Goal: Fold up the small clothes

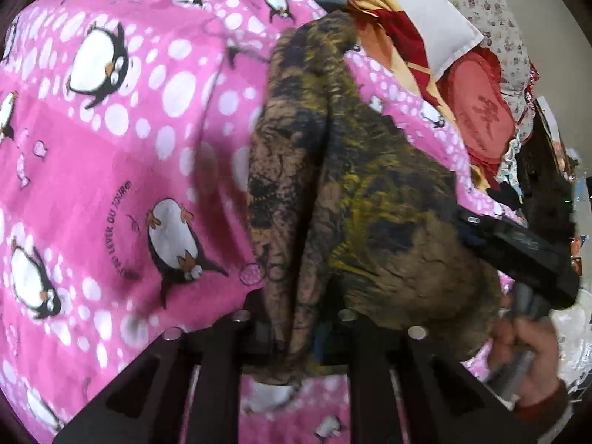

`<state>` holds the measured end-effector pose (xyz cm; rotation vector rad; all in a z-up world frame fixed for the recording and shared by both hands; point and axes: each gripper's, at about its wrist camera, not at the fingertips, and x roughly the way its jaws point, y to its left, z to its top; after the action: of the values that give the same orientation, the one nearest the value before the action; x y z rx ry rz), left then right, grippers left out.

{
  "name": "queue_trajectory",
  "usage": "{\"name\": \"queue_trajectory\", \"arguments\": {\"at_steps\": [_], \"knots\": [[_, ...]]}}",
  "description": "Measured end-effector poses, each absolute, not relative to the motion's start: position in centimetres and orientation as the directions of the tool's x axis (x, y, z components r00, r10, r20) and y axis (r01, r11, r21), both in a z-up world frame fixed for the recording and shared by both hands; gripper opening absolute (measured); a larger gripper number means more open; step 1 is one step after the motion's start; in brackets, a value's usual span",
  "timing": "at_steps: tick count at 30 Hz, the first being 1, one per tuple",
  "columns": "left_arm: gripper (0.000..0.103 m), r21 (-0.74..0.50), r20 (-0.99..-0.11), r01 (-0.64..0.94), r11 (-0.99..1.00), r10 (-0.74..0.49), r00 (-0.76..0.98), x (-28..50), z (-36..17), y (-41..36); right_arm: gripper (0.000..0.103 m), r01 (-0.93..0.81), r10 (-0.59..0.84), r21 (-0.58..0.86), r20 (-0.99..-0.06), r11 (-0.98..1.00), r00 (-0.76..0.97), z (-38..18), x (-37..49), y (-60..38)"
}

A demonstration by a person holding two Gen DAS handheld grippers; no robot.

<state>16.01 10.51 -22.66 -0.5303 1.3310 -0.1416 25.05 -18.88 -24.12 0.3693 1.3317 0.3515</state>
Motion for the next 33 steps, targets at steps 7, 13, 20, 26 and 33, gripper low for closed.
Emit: {"name": "queue_trajectory", "arguments": {"at_steps": [7,13,20,26,33], "knots": [[0.01,-0.508,-0.827,-0.067,0.859,-0.464,0.316,17.0,-13.6,7.7,0.047,0.031,0.547,0.559,-0.819,0.828,0.175,-25.1,25.9,-20.6],[0.01,-0.478,-0.806,0.218,0.851,-0.523,0.278,17.8,-7.3,-2.9,0.045,0.158,0.666,0.698,-0.715,0.699,0.211,-25.1,25.1,-24.9],[0.01,-0.42,-0.858,0.409,0.81,-0.501,0.112,14.8,-12.0,-15.1,0.056,0.345,0.73,0.817,-0.572,0.462,0.375,-25.0,22.1,-35.1],[0.01,-0.376,-0.897,0.38,0.845,-0.435,0.079,13.6,-17.3,-17.8,0.07,0.36,0.748,0.847,-0.521,0.391,0.412,-24.0,20.6,-40.3],[0.01,-0.394,-0.891,0.355,0.848,-0.447,0.077,14.3,-17.2,-16.6,0.073,0.438,0.736,0.865,-0.461,0.246,0.497,-24.3,19.0,-42.5]]}}
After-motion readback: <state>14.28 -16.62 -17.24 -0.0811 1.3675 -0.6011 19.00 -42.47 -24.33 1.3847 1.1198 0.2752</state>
